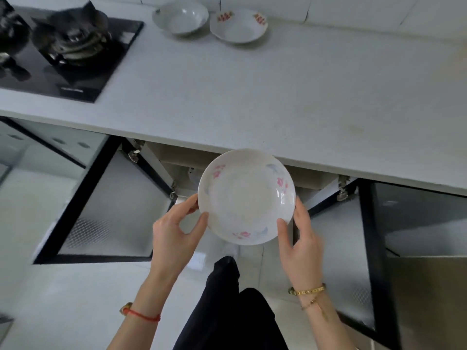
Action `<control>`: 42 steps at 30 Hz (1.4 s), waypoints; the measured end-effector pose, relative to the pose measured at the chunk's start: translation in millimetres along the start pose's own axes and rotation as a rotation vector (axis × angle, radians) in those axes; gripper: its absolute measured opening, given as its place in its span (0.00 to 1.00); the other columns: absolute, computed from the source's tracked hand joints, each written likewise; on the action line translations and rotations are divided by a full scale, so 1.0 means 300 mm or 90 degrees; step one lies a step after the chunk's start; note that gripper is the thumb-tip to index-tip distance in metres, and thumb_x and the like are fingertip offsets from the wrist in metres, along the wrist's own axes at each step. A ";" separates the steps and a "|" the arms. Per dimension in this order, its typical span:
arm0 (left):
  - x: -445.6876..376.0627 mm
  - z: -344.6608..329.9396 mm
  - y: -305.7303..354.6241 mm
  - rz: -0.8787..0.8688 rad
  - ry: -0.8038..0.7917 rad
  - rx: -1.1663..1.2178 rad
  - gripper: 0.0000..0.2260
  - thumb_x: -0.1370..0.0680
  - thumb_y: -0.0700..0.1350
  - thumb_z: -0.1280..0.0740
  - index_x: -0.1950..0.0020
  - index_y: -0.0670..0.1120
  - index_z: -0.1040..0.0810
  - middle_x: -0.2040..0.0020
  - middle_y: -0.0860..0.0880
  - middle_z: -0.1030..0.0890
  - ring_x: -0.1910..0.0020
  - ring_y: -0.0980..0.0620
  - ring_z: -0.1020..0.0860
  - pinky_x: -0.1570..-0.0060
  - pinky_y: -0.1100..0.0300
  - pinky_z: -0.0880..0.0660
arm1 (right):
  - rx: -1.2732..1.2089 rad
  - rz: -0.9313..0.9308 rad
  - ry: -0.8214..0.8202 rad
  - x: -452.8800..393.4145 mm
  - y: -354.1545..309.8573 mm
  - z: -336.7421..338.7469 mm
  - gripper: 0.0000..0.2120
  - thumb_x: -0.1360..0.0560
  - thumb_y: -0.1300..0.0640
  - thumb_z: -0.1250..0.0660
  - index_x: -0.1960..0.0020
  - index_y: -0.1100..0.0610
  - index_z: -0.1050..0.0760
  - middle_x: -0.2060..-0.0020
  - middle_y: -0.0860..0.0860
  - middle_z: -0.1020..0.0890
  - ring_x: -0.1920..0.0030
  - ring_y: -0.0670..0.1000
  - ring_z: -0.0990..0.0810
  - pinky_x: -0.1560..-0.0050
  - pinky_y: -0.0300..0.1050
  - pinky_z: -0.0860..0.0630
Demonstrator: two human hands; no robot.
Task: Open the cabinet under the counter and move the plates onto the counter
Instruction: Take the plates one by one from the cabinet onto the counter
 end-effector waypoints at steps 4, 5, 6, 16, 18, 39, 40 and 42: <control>0.044 0.095 0.180 -0.006 -0.011 0.017 0.18 0.26 0.42 0.28 0.39 0.58 0.20 0.51 0.68 0.19 0.48 0.67 0.20 0.45 0.77 0.30 | 0.009 0.021 0.002 0.017 -0.161 0.158 0.27 0.23 0.46 0.42 0.26 0.50 0.39 0.32 0.44 0.27 0.40 0.52 0.22 0.44 0.55 0.22; 0.053 0.110 0.216 -0.006 -0.017 0.023 0.18 0.26 0.42 0.28 0.39 0.58 0.20 0.50 0.67 0.18 0.48 0.67 0.20 0.45 0.76 0.30 | 0.008 0.024 0.001 0.018 -0.192 0.191 0.26 0.23 0.46 0.42 0.26 0.50 0.39 0.32 0.43 0.28 0.42 0.54 0.21 0.45 0.55 0.22; 0.060 0.124 0.248 -0.006 -0.021 0.030 0.17 0.26 0.42 0.28 0.39 0.58 0.20 0.50 0.67 0.18 0.48 0.67 0.21 0.45 0.77 0.30 | 0.010 0.027 0.000 0.018 -0.220 0.222 0.26 0.23 0.47 0.41 0.27 0.49 0.39 0.32 0.41 0.28 0.44 0.54 0.20 0.46 0.55 0.21; -0.010 0.142 0.410 -0.039 -0.038 0.070 0.17 0.25 0.42 0.30 0.40 0.58 0.20 0.52 0.62 0.16 0.49 0.64 0.19 0.46 0.66 0.24 | 0.000 0.054 0.010 -0.072 -0.339 0.355 0.24 0.22 0.54 0.38 0.30 0.41 0.41 0.40 0.32 0.28 0.48 0.48 0.19 0.53 0.28 0.24; -0.062 0.124 0.422 -0.045 -0.042 0.087 0.17 0.25 0.42 0.30 0.41 0.60 0.20 0.53 0.63 0.16 0.49 0.63 0.19 0.45 0.62 0.23 | -0.018 0.041 0.010 -0.122 -0.337 0.356 0.24 0.22 0.55 0.37 0.29 0.44 0.39 0.42 0.27 0.31 0.46 0.43 0.21 0.51 0.23 0.27; -0.964 -0.209 0.594 -0.089 -0.124 0.056 0.14 0.24 0.46 0.30 0.38 0.53 0.20 0.48 0.61 0.17 0.45 0.60 0.20 0.43 0.69 0.27 | 0.037 0.010 0.069 -1.018 -0.276 0.285 0.22 0.22 0.57 0.37 0.29 0.54 0.35 0.45 0.37 0.25 0.58 0.34 0.22 0.58 0.19 0.31; -0.997 -0.230 0.604 -0.094 -0.127 0.051 0.15 0.24 0.46 0.30 0.38 0.53 0.20 0.47 0.60 0.17 0.45 0.59 0.20 0.42 0.67 0.27 | 0.040 0.007 0.073 -1.052 -0.268 0.290 0.22 0.22 0.57 0.37 0.29 0.54 0.35 0.47 0.37 0.24 0.60 0.35 0.22 0.59 0.21 0.31; -1.057 -0.273 0.625 -0.099 -0.138 0.046 0.14 0.24 0.46 0.31 0.38 0.53 0.20 0.46 0.60 0.17 0.45 0.59 0.20 0.41 0.65 0.26 | 0.053 -0.003 0.084 -1.114 -0.246 0.300 0.22 0.22 0.57 0.37 0.30 0.53 0.34 0.51 0.39 0.23 0.65 0.40 0.23 0.63 0.24 0.30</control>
Point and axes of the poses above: each hand's wrist, its own x-axis away from the middle knuckle, its own z-axis out of the back of the hand, y = z × x, the point moved 4 cm from there along -x, towards the middle knuckle
